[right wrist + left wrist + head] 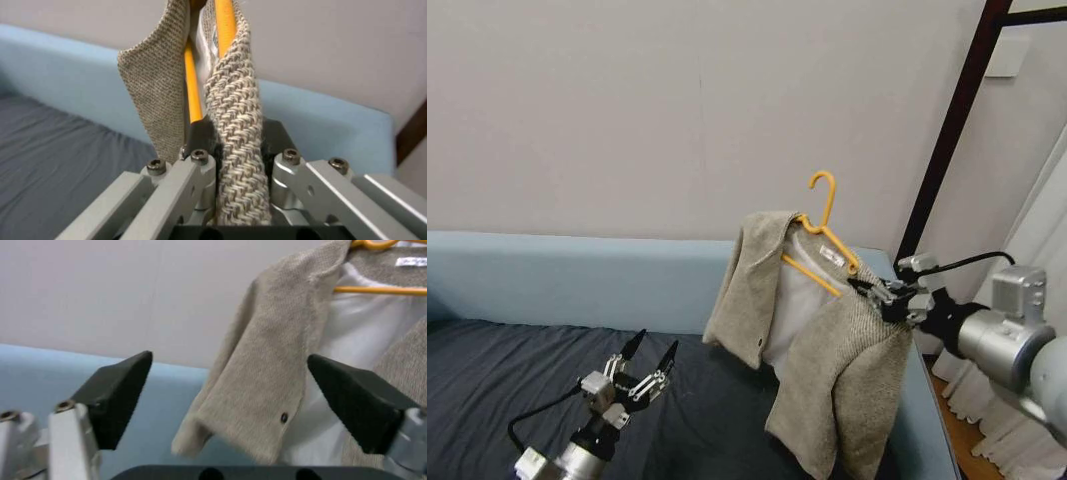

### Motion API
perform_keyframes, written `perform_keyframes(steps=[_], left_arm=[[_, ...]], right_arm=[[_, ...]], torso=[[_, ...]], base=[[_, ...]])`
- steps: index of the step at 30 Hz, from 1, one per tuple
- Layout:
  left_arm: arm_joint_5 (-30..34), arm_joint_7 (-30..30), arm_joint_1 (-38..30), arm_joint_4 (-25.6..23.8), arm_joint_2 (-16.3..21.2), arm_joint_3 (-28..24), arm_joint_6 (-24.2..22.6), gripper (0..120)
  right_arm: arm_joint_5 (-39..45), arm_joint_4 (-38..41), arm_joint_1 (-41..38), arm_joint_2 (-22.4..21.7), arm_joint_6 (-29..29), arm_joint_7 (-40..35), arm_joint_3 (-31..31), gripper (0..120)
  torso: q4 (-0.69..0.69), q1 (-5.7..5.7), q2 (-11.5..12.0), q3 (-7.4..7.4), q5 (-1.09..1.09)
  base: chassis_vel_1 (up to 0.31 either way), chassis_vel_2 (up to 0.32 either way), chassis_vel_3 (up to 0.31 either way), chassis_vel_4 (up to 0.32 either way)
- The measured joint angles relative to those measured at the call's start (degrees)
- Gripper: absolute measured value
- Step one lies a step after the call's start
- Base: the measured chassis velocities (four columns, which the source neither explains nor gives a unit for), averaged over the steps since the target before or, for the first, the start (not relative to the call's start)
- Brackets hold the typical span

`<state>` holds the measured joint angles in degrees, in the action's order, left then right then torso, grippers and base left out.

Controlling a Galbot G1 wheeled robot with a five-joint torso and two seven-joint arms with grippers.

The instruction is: Pick up the clothes from the sofa and hang them on the clothes hanger.

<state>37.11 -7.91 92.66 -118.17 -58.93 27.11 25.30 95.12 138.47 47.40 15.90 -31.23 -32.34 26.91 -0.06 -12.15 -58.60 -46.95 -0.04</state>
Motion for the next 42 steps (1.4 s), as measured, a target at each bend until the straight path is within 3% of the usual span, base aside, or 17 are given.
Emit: perform_keyframes(steps=[2, 9, 13, 15, 23, 29, 38, 42], left_arm=[[-3.65, 0.71, 2.75, -0.24, -3.77, 1.19, 1.91, 99], [-8.17, 2.7, 7.19, -1.41, -9.96, 3.29, 4.19, 100], [-12.3, 4.75, 11.3, -2.28, -13.21, 4.65, 6.05, 100], [-14.91, 7.48, 13.59, -3.77, -14.84, 5.15, 6.76, 100], [-21.36, 13.88, 16.49, -6.79, -16.59, 4.5, 6.43, 100], [-23.13, 14.15, 17.1, -6.94, -17.52, 3.72, 6.49, 100], [-23.74, 14.27, 16.78, -7.12, -18.32, 2.88, 6.56, 100], [-23.7, 13.83, 16.05, -6.84, -17.52, 1.28, 5.91, 100]], right_arm=[[5.04, -1.0, 0.2, -0.43, -3.89, -2.98, 4.74, 10], [10.71, -3.7, 0.39, -0.35, -8.4, -9.72, 10.75, 10], [6.63, -7.17, 1.86, 1.09, -9.23, -10.52, 13.81, 10], [-0.48, -11.37, 2.5, 2.3, -9.28, -7.57, 13.85, 10], [-8.95, -18.81, 3.56, 4.16, -10.37, -5.14, 15.87, 10], [-10.22, -23.41, 3.59, 2.2, -10.85, -5.13, 17.91, 10], [-14.58, -28.41, 2.38, 0.74, -10.87, -3.83, 16.21, 10], [-21.78, -32.48, -0.09, 1.75, -8.65, -1.1, 12.95, 10]], torso=[[-0.03, 0.0, 0.0, 0.0, 0.01], [-0.02, 0.0, 0.0, 0.0, 0.01], [-0.02, 0.0, 0.0, 0.0, 0.01], [0.01, 0.0, 0.0, -0.01, 0.03], [0.0, -0.01, 0.01, -0.01, 0.01], [-0.03, 0.0, 0.01, -0.01, 0.0], [-0.01, -0.01, 0.01, -0.01, 0.01], [-0.01, -0.01, 0.01, -0.01, 0.0]], base=[[0.0, 0.0, 0.0, 0.0], [0.0, 0.0, 0.0, 0.0], [0.0, 0.0, 0.0, 0.0], [0.0, 0.0, 0.0, 0.0], [0.0, 0.0, 0.0, 0.0], [0.0, 0.0, 0.0, 0.0], [0.0, 0.0, 0.0, 0.0], [0.0, 0.0, 0.0, 0.0]])
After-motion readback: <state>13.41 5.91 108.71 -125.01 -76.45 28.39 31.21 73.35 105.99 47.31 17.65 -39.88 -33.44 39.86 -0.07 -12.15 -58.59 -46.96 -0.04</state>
